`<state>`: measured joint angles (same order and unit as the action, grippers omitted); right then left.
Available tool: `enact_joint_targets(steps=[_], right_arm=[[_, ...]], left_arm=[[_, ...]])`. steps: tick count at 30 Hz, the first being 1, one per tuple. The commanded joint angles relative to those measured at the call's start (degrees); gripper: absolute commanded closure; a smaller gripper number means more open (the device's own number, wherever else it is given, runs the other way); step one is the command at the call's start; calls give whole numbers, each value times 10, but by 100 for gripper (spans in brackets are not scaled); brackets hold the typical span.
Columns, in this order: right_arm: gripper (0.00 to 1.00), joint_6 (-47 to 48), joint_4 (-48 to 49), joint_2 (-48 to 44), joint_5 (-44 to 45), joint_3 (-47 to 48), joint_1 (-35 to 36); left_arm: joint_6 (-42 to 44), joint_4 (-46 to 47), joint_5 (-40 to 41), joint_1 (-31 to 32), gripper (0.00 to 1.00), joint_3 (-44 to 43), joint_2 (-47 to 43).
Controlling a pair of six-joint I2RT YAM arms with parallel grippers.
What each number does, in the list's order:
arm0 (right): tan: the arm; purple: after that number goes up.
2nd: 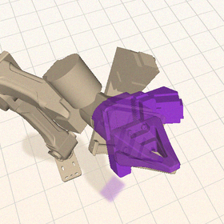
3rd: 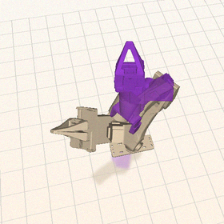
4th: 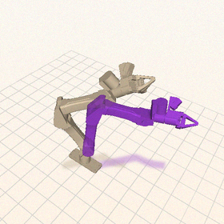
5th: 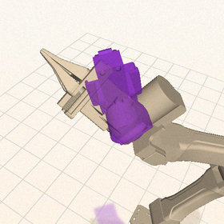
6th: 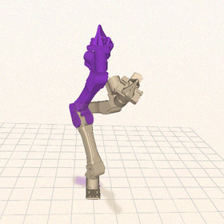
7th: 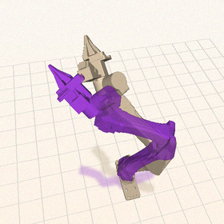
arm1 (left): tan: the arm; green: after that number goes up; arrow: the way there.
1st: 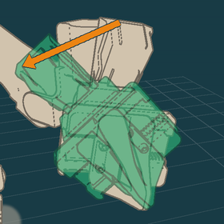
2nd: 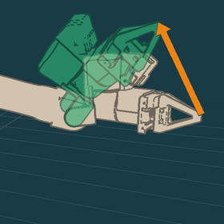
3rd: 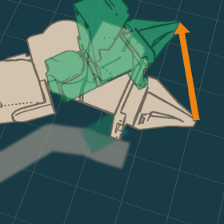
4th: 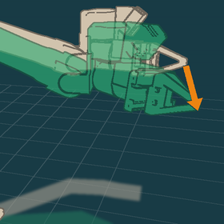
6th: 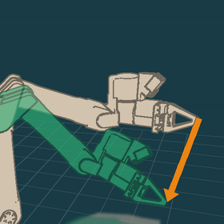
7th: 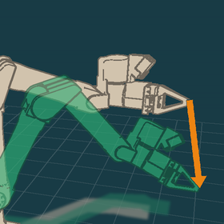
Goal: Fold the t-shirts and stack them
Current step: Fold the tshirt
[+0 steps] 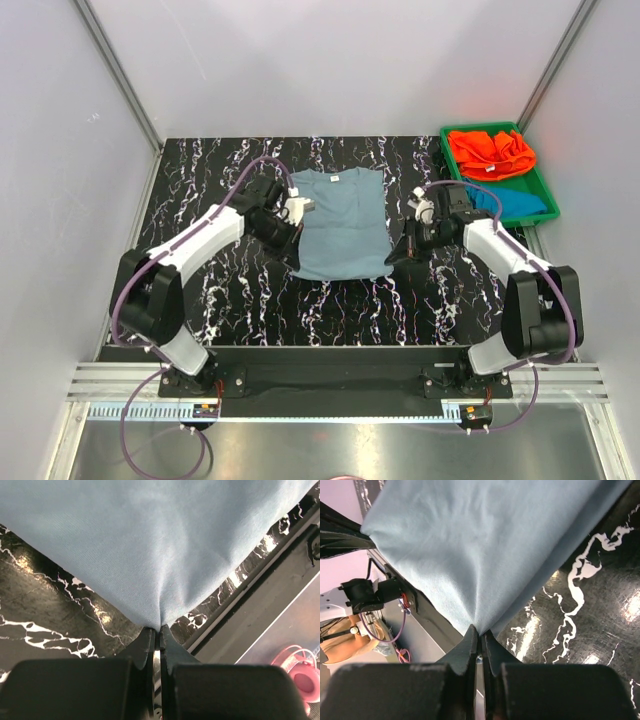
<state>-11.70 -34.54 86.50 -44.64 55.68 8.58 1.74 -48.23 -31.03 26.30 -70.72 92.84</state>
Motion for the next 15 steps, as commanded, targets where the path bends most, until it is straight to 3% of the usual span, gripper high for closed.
enact_joint_targets(steps=[1, 6, 15], right_arm=[[93, 5, -28, -34, -19, 42, 2], [93, -1, -17, -45, -12, 67, 2], [93, -2, 28, 25, 4, 171, 2]], left_arm=[[19, -14, -4, 4, 100, -18, -55], [34, -20, 21, -4, 100, -43, -60], [59, -31, 40, -35, 100, -226, 57]])
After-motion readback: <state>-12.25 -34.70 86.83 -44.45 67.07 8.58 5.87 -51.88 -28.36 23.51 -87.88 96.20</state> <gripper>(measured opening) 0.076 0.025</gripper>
